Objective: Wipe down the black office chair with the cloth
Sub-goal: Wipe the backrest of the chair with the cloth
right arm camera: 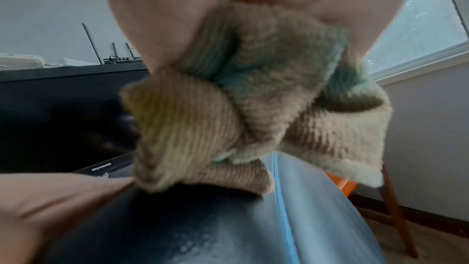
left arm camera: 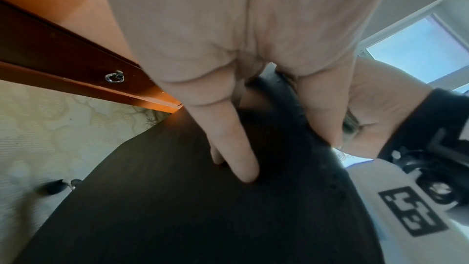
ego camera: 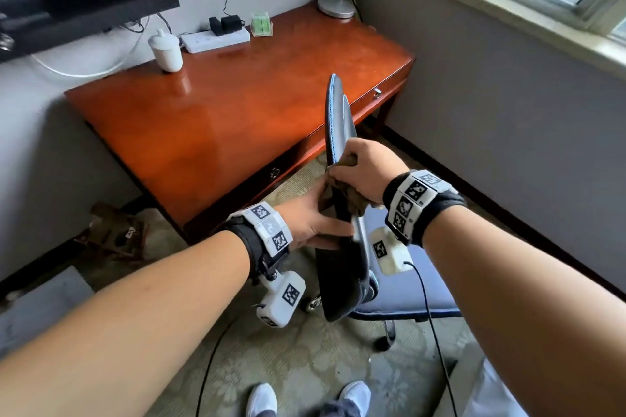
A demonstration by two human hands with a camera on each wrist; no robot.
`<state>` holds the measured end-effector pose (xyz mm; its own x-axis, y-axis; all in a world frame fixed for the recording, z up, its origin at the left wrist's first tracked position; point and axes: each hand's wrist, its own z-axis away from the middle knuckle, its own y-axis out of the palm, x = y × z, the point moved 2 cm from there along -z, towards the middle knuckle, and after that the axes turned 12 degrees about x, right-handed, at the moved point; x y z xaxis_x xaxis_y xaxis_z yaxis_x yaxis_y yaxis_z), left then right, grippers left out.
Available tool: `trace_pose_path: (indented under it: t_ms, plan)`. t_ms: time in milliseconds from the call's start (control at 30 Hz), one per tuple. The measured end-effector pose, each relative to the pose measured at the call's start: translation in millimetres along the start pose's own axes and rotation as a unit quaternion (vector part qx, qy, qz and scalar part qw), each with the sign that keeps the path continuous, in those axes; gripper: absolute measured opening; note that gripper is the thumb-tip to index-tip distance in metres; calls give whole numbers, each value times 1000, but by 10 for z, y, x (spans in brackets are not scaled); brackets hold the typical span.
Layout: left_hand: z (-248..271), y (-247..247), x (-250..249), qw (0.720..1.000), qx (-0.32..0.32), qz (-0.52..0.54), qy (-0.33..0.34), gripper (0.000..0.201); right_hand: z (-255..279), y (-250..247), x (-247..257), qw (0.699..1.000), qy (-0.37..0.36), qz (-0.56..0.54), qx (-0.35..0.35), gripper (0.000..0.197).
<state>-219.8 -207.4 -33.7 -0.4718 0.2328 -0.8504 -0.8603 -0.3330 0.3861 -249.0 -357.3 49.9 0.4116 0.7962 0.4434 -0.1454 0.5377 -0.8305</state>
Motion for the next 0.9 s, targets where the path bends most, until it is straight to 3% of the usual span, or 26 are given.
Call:
trace_pose_path:
  t_ms: [200, 367, 467, 567, 633, 900]
  plan:
    - [-15, -26, -58, 998, -7, -55, -24, 93, 94, -26, -88, 994, -12, 22, 103, 28]
    - [-46, -85, -70, 998, -5, -51, -25, 98, -90, -18, -1, 1000, -11, -2, -1, 28]
    - [-56, -125, -109, 998, -5, -61, -31, 107, -75, -11, -85, 990, 5, -131, -51, 31]
    - [-105, -148, -116, 997, 0, -62, -38, 108, 154, 21, -344, 952, 14, -304, 22, 32]
    - [-121, -152, -108, 998, -2, -56, -39, 102, 319, 64, -479, 954, 12, -295, 59, 29]
    - [-35, -92, -67, 997, 8, -47, -57, 105, 390, 12, -527, 939, 32, -340, -31, 32]
